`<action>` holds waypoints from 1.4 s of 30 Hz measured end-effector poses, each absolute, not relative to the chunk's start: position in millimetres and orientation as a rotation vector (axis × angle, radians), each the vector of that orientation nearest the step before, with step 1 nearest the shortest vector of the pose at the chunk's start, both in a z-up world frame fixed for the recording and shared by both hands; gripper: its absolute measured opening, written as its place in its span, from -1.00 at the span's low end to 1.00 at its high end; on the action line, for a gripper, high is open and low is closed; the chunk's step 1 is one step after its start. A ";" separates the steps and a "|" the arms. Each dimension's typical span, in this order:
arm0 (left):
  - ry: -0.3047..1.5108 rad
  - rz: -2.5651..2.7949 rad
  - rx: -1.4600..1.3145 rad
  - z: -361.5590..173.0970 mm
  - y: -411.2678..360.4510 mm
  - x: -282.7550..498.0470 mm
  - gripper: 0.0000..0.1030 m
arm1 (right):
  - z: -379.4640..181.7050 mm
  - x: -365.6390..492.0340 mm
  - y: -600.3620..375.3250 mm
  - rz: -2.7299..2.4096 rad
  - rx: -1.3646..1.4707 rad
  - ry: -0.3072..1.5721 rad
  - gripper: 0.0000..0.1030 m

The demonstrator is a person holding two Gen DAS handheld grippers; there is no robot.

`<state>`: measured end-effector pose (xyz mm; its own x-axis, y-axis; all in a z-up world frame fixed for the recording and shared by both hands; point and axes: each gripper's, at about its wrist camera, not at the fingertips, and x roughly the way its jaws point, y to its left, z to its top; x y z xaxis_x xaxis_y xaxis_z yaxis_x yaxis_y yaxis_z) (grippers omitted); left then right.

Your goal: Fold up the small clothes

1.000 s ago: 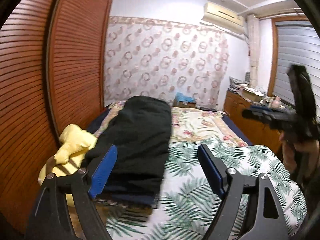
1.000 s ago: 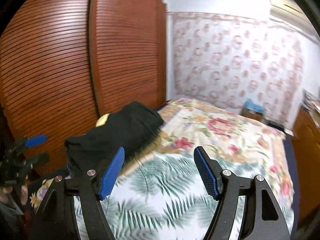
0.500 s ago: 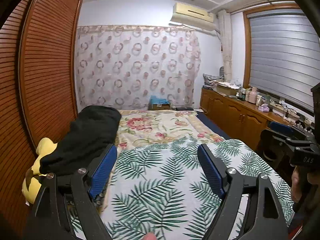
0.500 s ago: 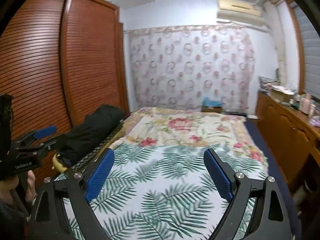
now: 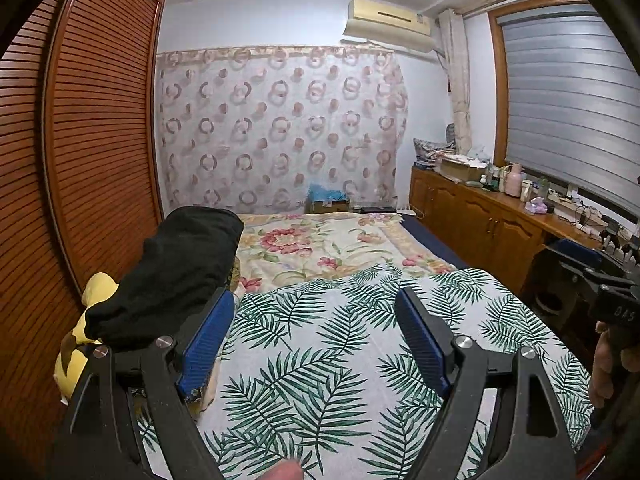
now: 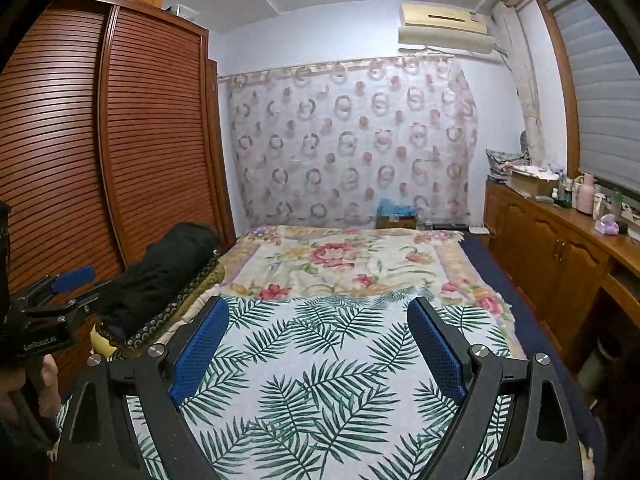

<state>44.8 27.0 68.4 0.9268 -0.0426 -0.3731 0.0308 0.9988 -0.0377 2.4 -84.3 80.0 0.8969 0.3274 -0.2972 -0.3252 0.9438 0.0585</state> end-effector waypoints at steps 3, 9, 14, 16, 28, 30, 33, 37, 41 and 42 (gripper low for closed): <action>0.379 -0.049 -0.038 68.0 26.8 44.2 0.61 | 77.3 6.6 -84.0 0.337 0.007 0.311 0.78; 0.376 -0.045 -0.041 67.0 26.2 42.9 0.61 | 77.0 6.6 -85.9 0.337 0.005 0.309 0.78; 0.376 -0.042 -0.043 66.9 26.4 42.3 0.61 | 75.1 10.2 -94.8 0.339 0.006 0.308 0.78; 0.375 -0.044 -0.044 66.9 26.8 42.5 0.61 | 75.7 10.2 -96.3 0.339 0.004 0.307 0.78; 0.373 -0.041 -0.040 67.5 26.9 42.0 0.61 | 75.7 11.6 -110.1 0.342 0.006 0.300 0.78; 0.373 -0.039 -0.041 68.0 27.5 41.8 0.61 | 76.1 12.2 -114.0 0.344 0.007 0.300 0.78; 0.372 -0.038 -0.040 68.1 28.2 41.7 0.61 | 76.3 12.3 -115.9 0.342 0.008 0.298 0.78; 0.370 -0.033 -0.039 70.8 30.1 41.0 0.61 | 76.8 12.5 -119.7 0.344 0.007 0.297 0.78; 0.369 -0.031 -0.038 70.8 30.1 40.9 0.61 | 77.1 12.9 -120.6 0.344 0.006 0.297 0.78; 0.369 -0.032 -0.038 70.6 30.0 41.0 0.61 | 76.9 12.9 -120.5 0.344 0.006 0.297 0.78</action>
